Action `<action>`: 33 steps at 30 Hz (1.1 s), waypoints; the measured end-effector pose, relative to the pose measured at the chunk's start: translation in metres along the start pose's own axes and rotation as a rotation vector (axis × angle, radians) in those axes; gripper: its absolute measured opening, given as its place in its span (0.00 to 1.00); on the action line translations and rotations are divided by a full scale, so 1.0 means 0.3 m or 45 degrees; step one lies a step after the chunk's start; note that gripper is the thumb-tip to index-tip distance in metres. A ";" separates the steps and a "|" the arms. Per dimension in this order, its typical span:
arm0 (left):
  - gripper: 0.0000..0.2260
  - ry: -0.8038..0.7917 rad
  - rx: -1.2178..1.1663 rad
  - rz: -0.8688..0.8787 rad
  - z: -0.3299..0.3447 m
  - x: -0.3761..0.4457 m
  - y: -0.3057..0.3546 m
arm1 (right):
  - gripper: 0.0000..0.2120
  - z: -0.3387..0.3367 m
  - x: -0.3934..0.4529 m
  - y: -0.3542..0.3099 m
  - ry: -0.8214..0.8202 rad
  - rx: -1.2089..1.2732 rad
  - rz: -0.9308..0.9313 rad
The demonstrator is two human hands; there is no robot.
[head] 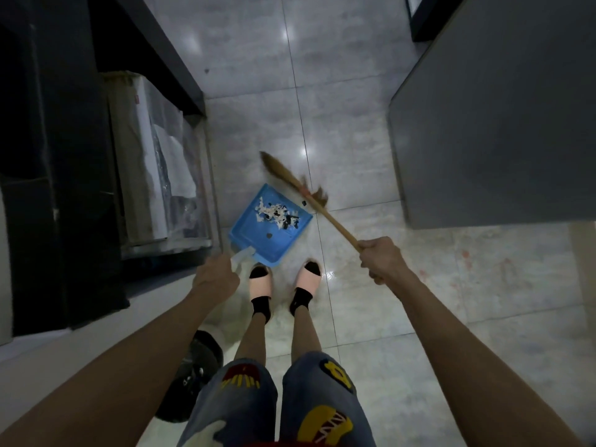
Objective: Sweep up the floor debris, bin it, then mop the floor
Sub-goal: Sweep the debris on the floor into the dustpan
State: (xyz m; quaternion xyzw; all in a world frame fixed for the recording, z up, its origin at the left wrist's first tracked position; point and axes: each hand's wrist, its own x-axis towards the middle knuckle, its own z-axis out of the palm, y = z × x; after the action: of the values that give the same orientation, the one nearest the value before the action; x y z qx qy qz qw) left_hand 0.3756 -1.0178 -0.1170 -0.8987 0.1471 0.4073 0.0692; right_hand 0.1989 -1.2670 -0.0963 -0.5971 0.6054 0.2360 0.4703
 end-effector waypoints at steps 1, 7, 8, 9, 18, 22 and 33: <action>0.13 0.003 -0.001 -0.002 0.002 -0.002 -0.003 | 0.21 -0.016 -0.021 0.007 -0.034 0.017 -0.003; 0.13 0.002 -0.010 -0.034 -0.008 -0.005 -0.016 | 0.22 -0.161 -0.045 0.002 0.029 0.099 -0.143; 0.13 -0.007 -0.019 -0.037 -0.011 -0.007 -0.016 | 0.22 -0.176 -0.020 -0.024 0.080 0.064 -0.180; 0.13 -0.018 -0.033 -0.037 -0.013 -0.011 -0.015 | 0.23 -0.186 0.012 -0.054 0.135 0.018 -0.215; 0.12 -0.006 -0.036 -0.112 0.077 -0.074 -0.068 | 0.19 -0.126 0.324 -0.267 0.395 -0.257 -0.229; 0.14 -0.039 -0.057 -0.214 0.122 -0.095 -0.069 | 0.16 -0.064 0.314 -0.231 0.347 -0.337 -0.172; 0.13 -0.077 -0.161 -0.154 0.172 -0.158 -0.086 | 0.18 0.140 0.010 0.054 0.064 -0.588 -0.168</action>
State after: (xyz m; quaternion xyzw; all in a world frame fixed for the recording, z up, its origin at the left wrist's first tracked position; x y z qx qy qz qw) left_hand 0.3175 -0.9708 -0.1151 -0.8958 0.0644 0.4378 0.0410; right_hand 0.1961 -1.2302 -0.1220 -0.7328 0.5065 0.3220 0.3205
